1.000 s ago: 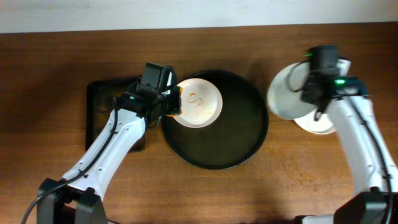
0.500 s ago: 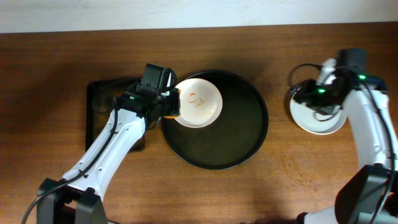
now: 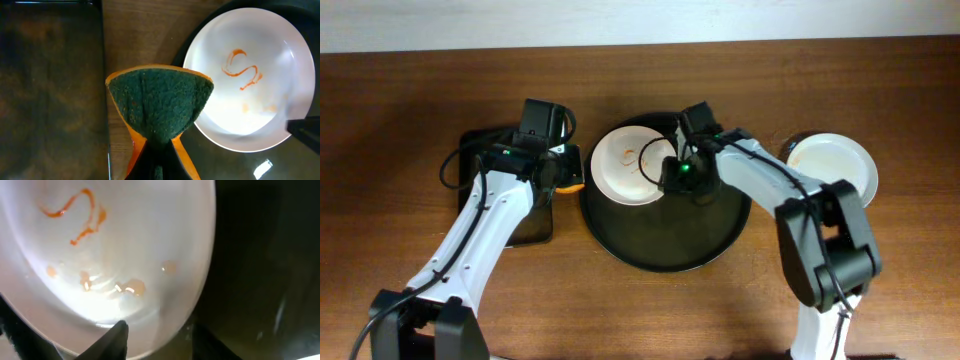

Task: Clean dirty plates on tray and stack at the side
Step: 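Grip the last plate with the right gripper and scrub it with sponge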

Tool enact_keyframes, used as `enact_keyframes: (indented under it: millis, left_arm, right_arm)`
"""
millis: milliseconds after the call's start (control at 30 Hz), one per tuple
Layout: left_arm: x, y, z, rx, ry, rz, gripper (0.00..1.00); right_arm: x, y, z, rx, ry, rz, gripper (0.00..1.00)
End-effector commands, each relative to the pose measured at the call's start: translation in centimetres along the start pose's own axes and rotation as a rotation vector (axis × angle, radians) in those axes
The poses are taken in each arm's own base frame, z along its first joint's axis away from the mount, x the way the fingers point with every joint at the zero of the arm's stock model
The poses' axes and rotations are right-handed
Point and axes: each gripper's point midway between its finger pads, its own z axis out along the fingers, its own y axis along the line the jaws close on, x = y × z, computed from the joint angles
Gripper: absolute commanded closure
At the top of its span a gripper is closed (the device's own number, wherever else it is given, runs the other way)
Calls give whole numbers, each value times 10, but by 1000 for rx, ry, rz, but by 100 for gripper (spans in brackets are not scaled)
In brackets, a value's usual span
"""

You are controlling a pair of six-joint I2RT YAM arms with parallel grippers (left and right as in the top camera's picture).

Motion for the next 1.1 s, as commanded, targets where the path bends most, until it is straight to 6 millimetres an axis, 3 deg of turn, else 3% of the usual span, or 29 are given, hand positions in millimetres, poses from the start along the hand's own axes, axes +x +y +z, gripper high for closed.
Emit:
enact_keyframes:
  millis: [0,67,100,233,267,400,533,667,900,1067]
  left_arm:
    - [-7,1,-13,3,-36,0,99]
    - [-7,1,-13,3,-35,0,100]
    - [-7,0,-13,6,-35,1,100]
    - [-6,-2,-13,18,-31,1,99]
    - [-6,-3,-13,23,-29,2,99]
    - [-3,-29,-15,136,-16,21,99]
    - [2,-79,-20,354,3,67,100]
    - [10,-101,-6,420,53,48,100]
    - [63,-191,30,613,193,172,100]
    - [88,-230,49,652,225,179,99]
  right_arm:
    - [0,-2,13,13,10,94,73]
    - [4,-4,13,22,27,100,96]
    - [7,-8,12,39,35,106,96]
    - [20,-61,-7,282,57,159,96]
    - [17,-78,-21,342,44,160,96]
    - [4,-104,-71,437,-24,75,96]
    - [10,-100,-99,436,-18,-21,96]
    - [33,-95,-98,449,71,-36,96]
    - [44,-86,-95,455,106,-68,96]
    - [50,-87,-96,463,132,-65,96]
